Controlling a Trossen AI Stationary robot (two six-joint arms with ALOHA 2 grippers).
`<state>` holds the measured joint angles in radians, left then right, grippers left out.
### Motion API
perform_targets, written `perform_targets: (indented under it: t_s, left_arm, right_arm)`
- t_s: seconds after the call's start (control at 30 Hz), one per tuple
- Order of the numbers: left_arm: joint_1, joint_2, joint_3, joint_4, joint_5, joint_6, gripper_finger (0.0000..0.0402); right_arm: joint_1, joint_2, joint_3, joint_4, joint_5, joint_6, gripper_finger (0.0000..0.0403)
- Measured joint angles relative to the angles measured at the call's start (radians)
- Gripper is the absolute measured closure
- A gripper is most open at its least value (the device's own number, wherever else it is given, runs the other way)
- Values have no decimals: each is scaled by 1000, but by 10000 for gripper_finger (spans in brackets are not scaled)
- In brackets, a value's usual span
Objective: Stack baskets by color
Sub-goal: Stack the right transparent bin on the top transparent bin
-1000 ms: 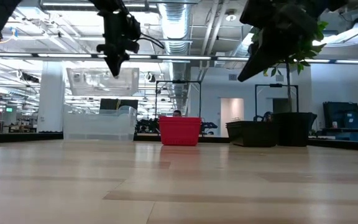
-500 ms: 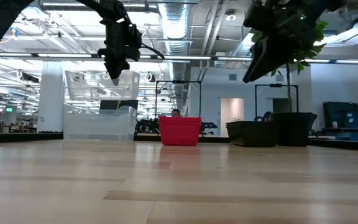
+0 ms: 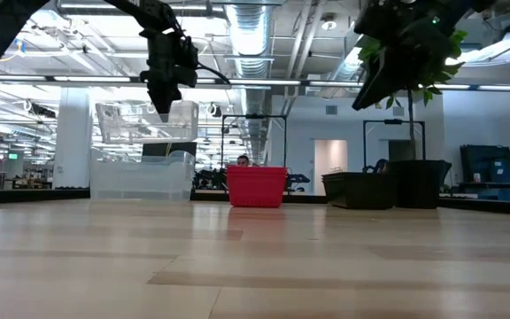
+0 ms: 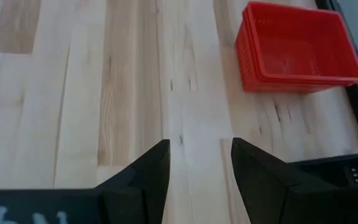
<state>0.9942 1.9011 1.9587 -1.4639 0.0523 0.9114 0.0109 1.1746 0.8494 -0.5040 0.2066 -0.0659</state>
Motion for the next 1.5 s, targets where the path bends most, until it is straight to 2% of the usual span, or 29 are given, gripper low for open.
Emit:
perform_targets:
  t_s: [0.37,0.83,0.97,1.07,1.37,1.5]
  left_arm:
    - [32,43,0,-2,20,-15,401]
    - [28,148,-1,-9,-34,-4,401]
    - [26,147,-1,29,-29,-85,397]
    - [23,147,-1,13,-26,-94,377]
    - [-24,146,-1,14,-91,-103,273]
    - [-41,146,18,15,-97,-101,242]
  right_arm:
    - [-26,-67,0,57,0,-74,212]
    - [-61,-75,0,35,-1,-89,212]
    - [-66,-75,0,35,-3,-99,212]
    - [-67,-75,0,35,-6,-104,212]
    - [-66,-75,0,47,-24,-119,212]
    - [-66,-79,0,62,-24,-119,212]
